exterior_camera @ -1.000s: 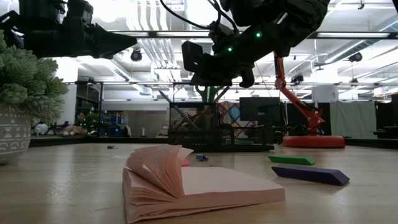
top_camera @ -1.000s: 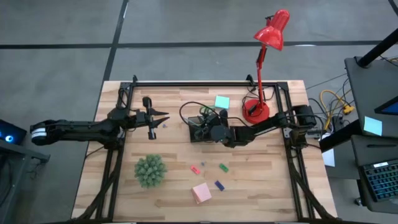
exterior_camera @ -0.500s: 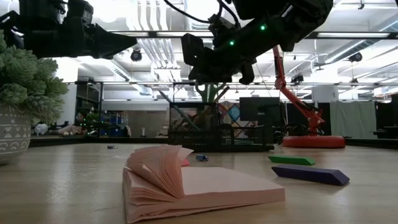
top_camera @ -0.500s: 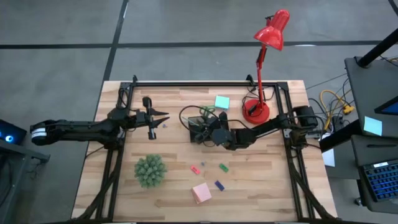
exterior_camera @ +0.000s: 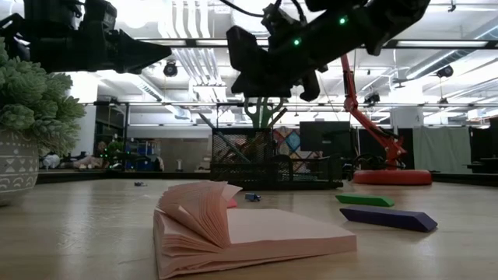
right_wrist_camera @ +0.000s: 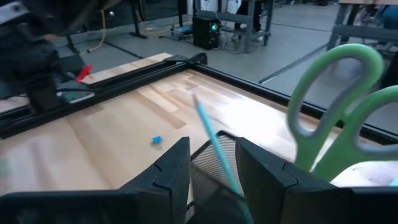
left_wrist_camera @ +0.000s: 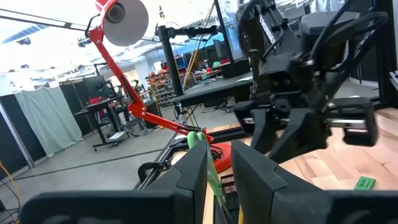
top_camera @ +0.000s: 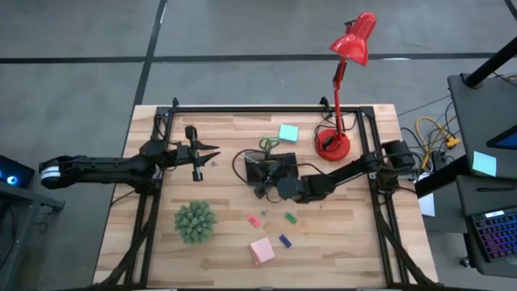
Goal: Pick and place office supplies into organizer
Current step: Put the green eraser into the black desk organizer
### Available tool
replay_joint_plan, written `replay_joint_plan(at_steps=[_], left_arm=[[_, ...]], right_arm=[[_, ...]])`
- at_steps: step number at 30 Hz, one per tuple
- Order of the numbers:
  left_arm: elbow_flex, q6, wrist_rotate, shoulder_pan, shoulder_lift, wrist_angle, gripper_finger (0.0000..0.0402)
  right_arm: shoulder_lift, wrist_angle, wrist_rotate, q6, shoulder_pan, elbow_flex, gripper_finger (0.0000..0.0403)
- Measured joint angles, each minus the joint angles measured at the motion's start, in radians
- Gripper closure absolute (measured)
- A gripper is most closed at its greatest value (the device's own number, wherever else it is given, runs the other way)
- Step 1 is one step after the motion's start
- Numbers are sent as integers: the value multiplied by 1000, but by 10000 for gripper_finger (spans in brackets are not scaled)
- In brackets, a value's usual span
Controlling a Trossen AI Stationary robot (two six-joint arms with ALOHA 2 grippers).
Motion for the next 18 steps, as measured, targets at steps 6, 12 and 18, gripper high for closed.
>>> replay_joint_plan(at_steps=[6,12,18], left_arm=[[0,0,0,0,0,0,343],[0,0,0,0,0,0,343],[0,0,0,0,0,0,343]], right_arm=[[-9,-6,0,-1,52,0,276],[-54,-133,-1,25,104,0,270],[-97,-257,-49,92,153,0,269]])
